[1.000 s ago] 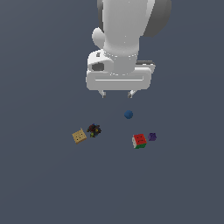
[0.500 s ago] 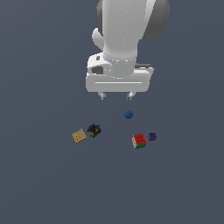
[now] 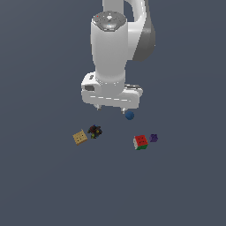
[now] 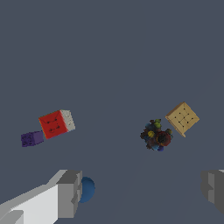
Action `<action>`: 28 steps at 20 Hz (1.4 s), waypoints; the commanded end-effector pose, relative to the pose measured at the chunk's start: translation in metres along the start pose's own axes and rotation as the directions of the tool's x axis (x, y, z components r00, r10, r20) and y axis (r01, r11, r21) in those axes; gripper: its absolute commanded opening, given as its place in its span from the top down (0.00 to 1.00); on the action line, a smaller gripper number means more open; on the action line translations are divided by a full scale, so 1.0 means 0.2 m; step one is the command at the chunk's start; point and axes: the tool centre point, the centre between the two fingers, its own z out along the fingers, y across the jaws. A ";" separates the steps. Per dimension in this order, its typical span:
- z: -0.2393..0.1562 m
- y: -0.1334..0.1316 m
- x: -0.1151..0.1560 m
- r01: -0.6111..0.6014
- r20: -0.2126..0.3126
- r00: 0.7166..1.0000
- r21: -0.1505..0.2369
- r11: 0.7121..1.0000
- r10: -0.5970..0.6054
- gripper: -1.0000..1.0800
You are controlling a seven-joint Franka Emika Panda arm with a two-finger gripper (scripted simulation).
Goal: Pick up a designated object from a clutter of objects.
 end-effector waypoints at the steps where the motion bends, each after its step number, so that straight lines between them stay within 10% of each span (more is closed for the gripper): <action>1: 0.11 0.05 0.01 -0.075 0.002 0.997 0.008 0.997 0.075 0.04; 20: 0.84 0.48 -0.07 -0.583 -0.001 0.813 0.011 0.813 0.583 0.04; 28: 0.88 0.51 -0.08 -0.607 -0.002 0.795 0.008 0.795 0.607 0.04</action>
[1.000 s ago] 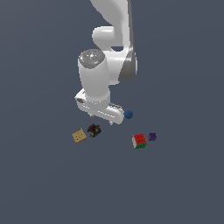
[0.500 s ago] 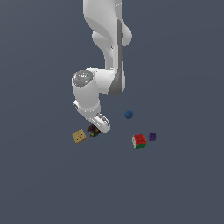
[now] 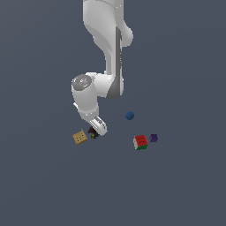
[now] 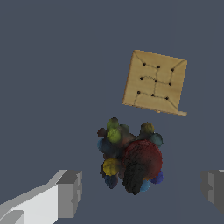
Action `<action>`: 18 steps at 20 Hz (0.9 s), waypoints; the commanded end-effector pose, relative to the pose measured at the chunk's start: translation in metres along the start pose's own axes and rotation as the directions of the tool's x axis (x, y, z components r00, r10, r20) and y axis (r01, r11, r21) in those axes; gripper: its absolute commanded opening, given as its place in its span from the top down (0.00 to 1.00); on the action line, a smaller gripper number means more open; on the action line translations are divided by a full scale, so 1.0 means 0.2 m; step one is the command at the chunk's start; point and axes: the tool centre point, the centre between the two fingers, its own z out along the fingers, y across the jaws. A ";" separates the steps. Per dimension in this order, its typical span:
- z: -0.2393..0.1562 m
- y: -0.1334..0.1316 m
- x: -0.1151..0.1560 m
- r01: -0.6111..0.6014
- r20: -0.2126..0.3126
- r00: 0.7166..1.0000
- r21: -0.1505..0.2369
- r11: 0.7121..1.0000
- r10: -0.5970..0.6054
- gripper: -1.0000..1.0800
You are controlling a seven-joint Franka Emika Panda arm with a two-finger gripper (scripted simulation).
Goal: Pick up a designated object from a clutter of objects.
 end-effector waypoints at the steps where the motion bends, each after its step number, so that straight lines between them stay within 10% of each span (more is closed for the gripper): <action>1: 0.00 0.00 0.00 0.000 0.000 1.000 0.000 1.000 0.000 0.04; 18: 0.25 0.00 0.00 -0.006 -0.001 1.000 0.001 1.000 0.006 0.04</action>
